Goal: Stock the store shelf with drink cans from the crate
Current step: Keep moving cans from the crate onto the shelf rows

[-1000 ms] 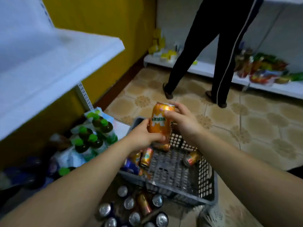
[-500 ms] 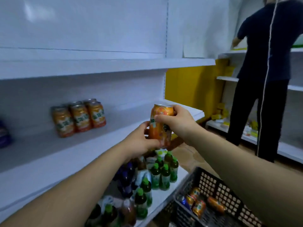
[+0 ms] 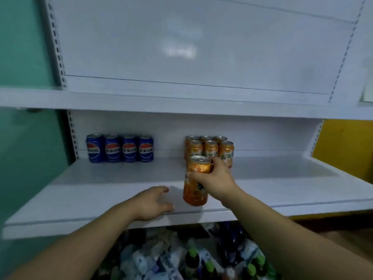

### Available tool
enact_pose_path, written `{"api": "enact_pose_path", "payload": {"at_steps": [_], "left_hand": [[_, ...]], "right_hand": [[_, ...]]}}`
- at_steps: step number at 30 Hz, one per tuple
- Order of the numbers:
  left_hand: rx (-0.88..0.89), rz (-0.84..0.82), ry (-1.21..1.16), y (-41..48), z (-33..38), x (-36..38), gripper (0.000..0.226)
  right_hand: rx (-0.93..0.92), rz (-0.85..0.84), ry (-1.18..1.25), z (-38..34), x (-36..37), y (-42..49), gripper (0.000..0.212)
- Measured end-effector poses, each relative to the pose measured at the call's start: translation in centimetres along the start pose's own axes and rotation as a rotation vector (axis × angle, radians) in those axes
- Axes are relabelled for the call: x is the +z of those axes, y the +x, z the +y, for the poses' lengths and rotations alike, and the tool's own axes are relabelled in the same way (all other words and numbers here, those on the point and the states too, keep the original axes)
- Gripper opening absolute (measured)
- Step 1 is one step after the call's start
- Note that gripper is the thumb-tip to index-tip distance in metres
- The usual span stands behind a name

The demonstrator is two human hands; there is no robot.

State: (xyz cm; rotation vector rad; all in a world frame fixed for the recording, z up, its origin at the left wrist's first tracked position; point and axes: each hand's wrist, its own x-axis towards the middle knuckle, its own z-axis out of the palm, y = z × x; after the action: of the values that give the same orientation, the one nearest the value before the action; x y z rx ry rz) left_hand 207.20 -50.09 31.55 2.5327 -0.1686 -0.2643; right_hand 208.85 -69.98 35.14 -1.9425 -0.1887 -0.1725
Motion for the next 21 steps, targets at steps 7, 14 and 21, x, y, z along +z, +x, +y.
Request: {"api": "enact_pose_path", "payload": {"at_steps": [7,14,21], "left_hand": [[-0.165,0.050,0.303,1.7,-5.6,-0.4,0.069],[-0.160,0.086,0.430,4.2,-4.4,2.4,0.077],[-0.191,0.045,0.453,4.8,-4.6,2.2,0.077]], "right_hand": [[-0.024,0.008,-0.118,1.5,5.5,2.8,0.070],[-0.120,0.063,-0.232,3.8,6.0,3.8,0.083],[-0.094,-0.029,-0.154,4.8,5.2,4.6,0.066]]}}
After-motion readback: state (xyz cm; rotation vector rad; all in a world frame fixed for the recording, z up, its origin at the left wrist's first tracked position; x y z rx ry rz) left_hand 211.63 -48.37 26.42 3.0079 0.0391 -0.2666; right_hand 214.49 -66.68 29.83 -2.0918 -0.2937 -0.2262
